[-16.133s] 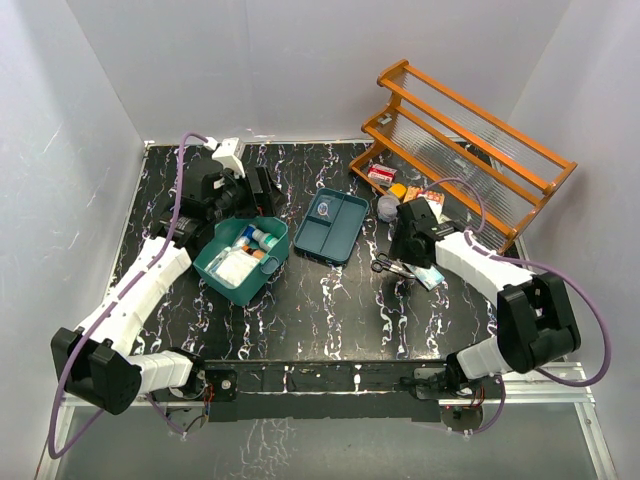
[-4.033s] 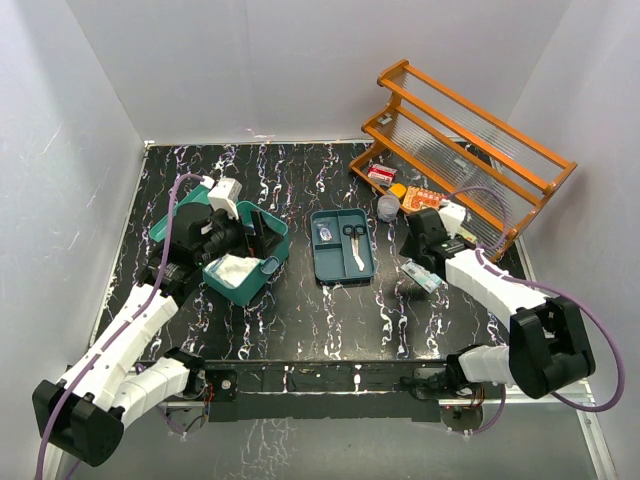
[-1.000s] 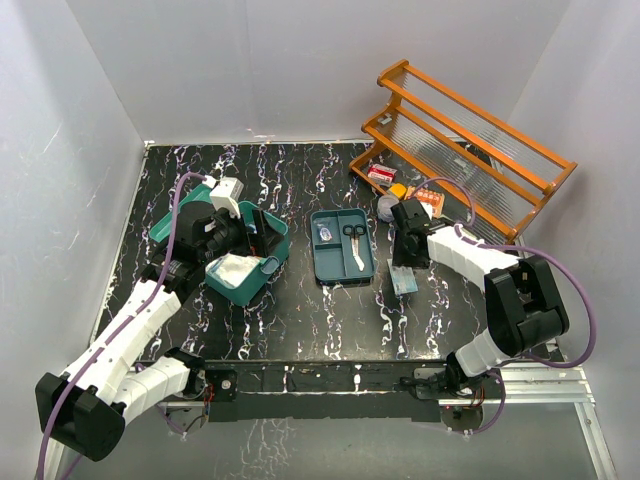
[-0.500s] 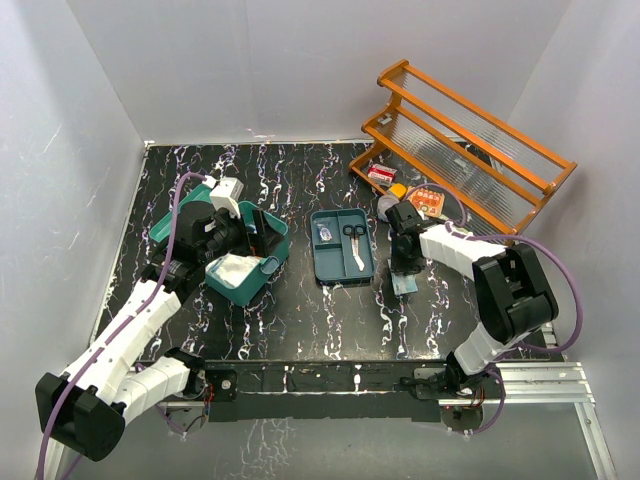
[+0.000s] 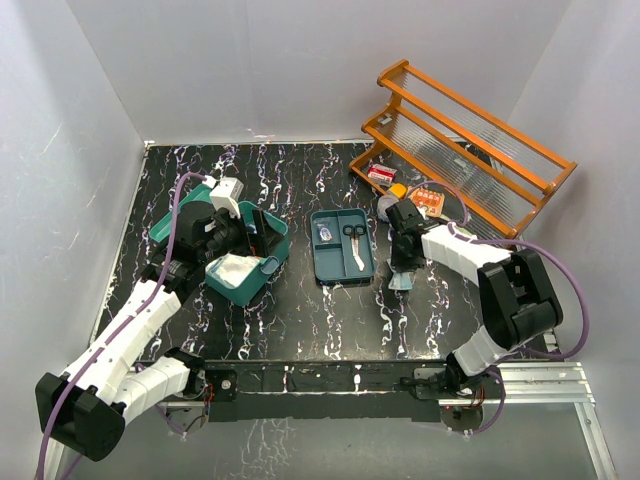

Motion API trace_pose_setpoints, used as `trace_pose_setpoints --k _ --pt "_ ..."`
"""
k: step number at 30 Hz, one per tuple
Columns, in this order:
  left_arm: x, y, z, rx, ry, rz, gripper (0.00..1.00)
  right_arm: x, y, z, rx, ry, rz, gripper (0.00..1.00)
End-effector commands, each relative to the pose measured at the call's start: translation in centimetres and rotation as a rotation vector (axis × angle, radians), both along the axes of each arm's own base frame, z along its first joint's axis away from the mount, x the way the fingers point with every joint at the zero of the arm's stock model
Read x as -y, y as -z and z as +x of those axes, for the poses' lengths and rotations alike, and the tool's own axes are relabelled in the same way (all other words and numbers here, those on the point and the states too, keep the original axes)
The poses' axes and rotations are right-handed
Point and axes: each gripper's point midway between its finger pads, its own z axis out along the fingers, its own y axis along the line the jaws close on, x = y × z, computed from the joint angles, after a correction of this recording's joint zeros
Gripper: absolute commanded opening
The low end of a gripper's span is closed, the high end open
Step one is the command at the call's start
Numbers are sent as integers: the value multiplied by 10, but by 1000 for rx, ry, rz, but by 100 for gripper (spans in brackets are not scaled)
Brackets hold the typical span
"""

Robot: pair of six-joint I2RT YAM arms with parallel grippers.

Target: Organize the medicine kit

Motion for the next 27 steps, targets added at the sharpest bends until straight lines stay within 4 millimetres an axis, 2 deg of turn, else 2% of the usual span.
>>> trace_pose_setpoints --k 1,6,10,14,18,21,23,27 --pt "0 -16 2 44 -4 -13 93 -39 -56 28 174 -1 151 0" --pt "0 -16 1 42 -5 -12 93 -95 -89 35 255 -43 270 0" --pt "-2 -16 0 41 -12 -9 93 -140 -105 40 302 -72 328 0" --pt "-5 -16 -1 39 -23 -2 93 -174 -102 41 307 -112 327 1" --pt "-7 -16 -2 39 -29 2 93 -190 -88 44 281 -123 287 1" --pt "-8 -17 -4 40 -32 4 93 -192 -80 43 266 -122 273 1" --pt "-9 -16 -4 39 -35 7 93 -192 -65 43 242 -122 245 1" --pt "-9 -16 -4 38 -37 6 93 -192 -50 44 229 -126 213 1"
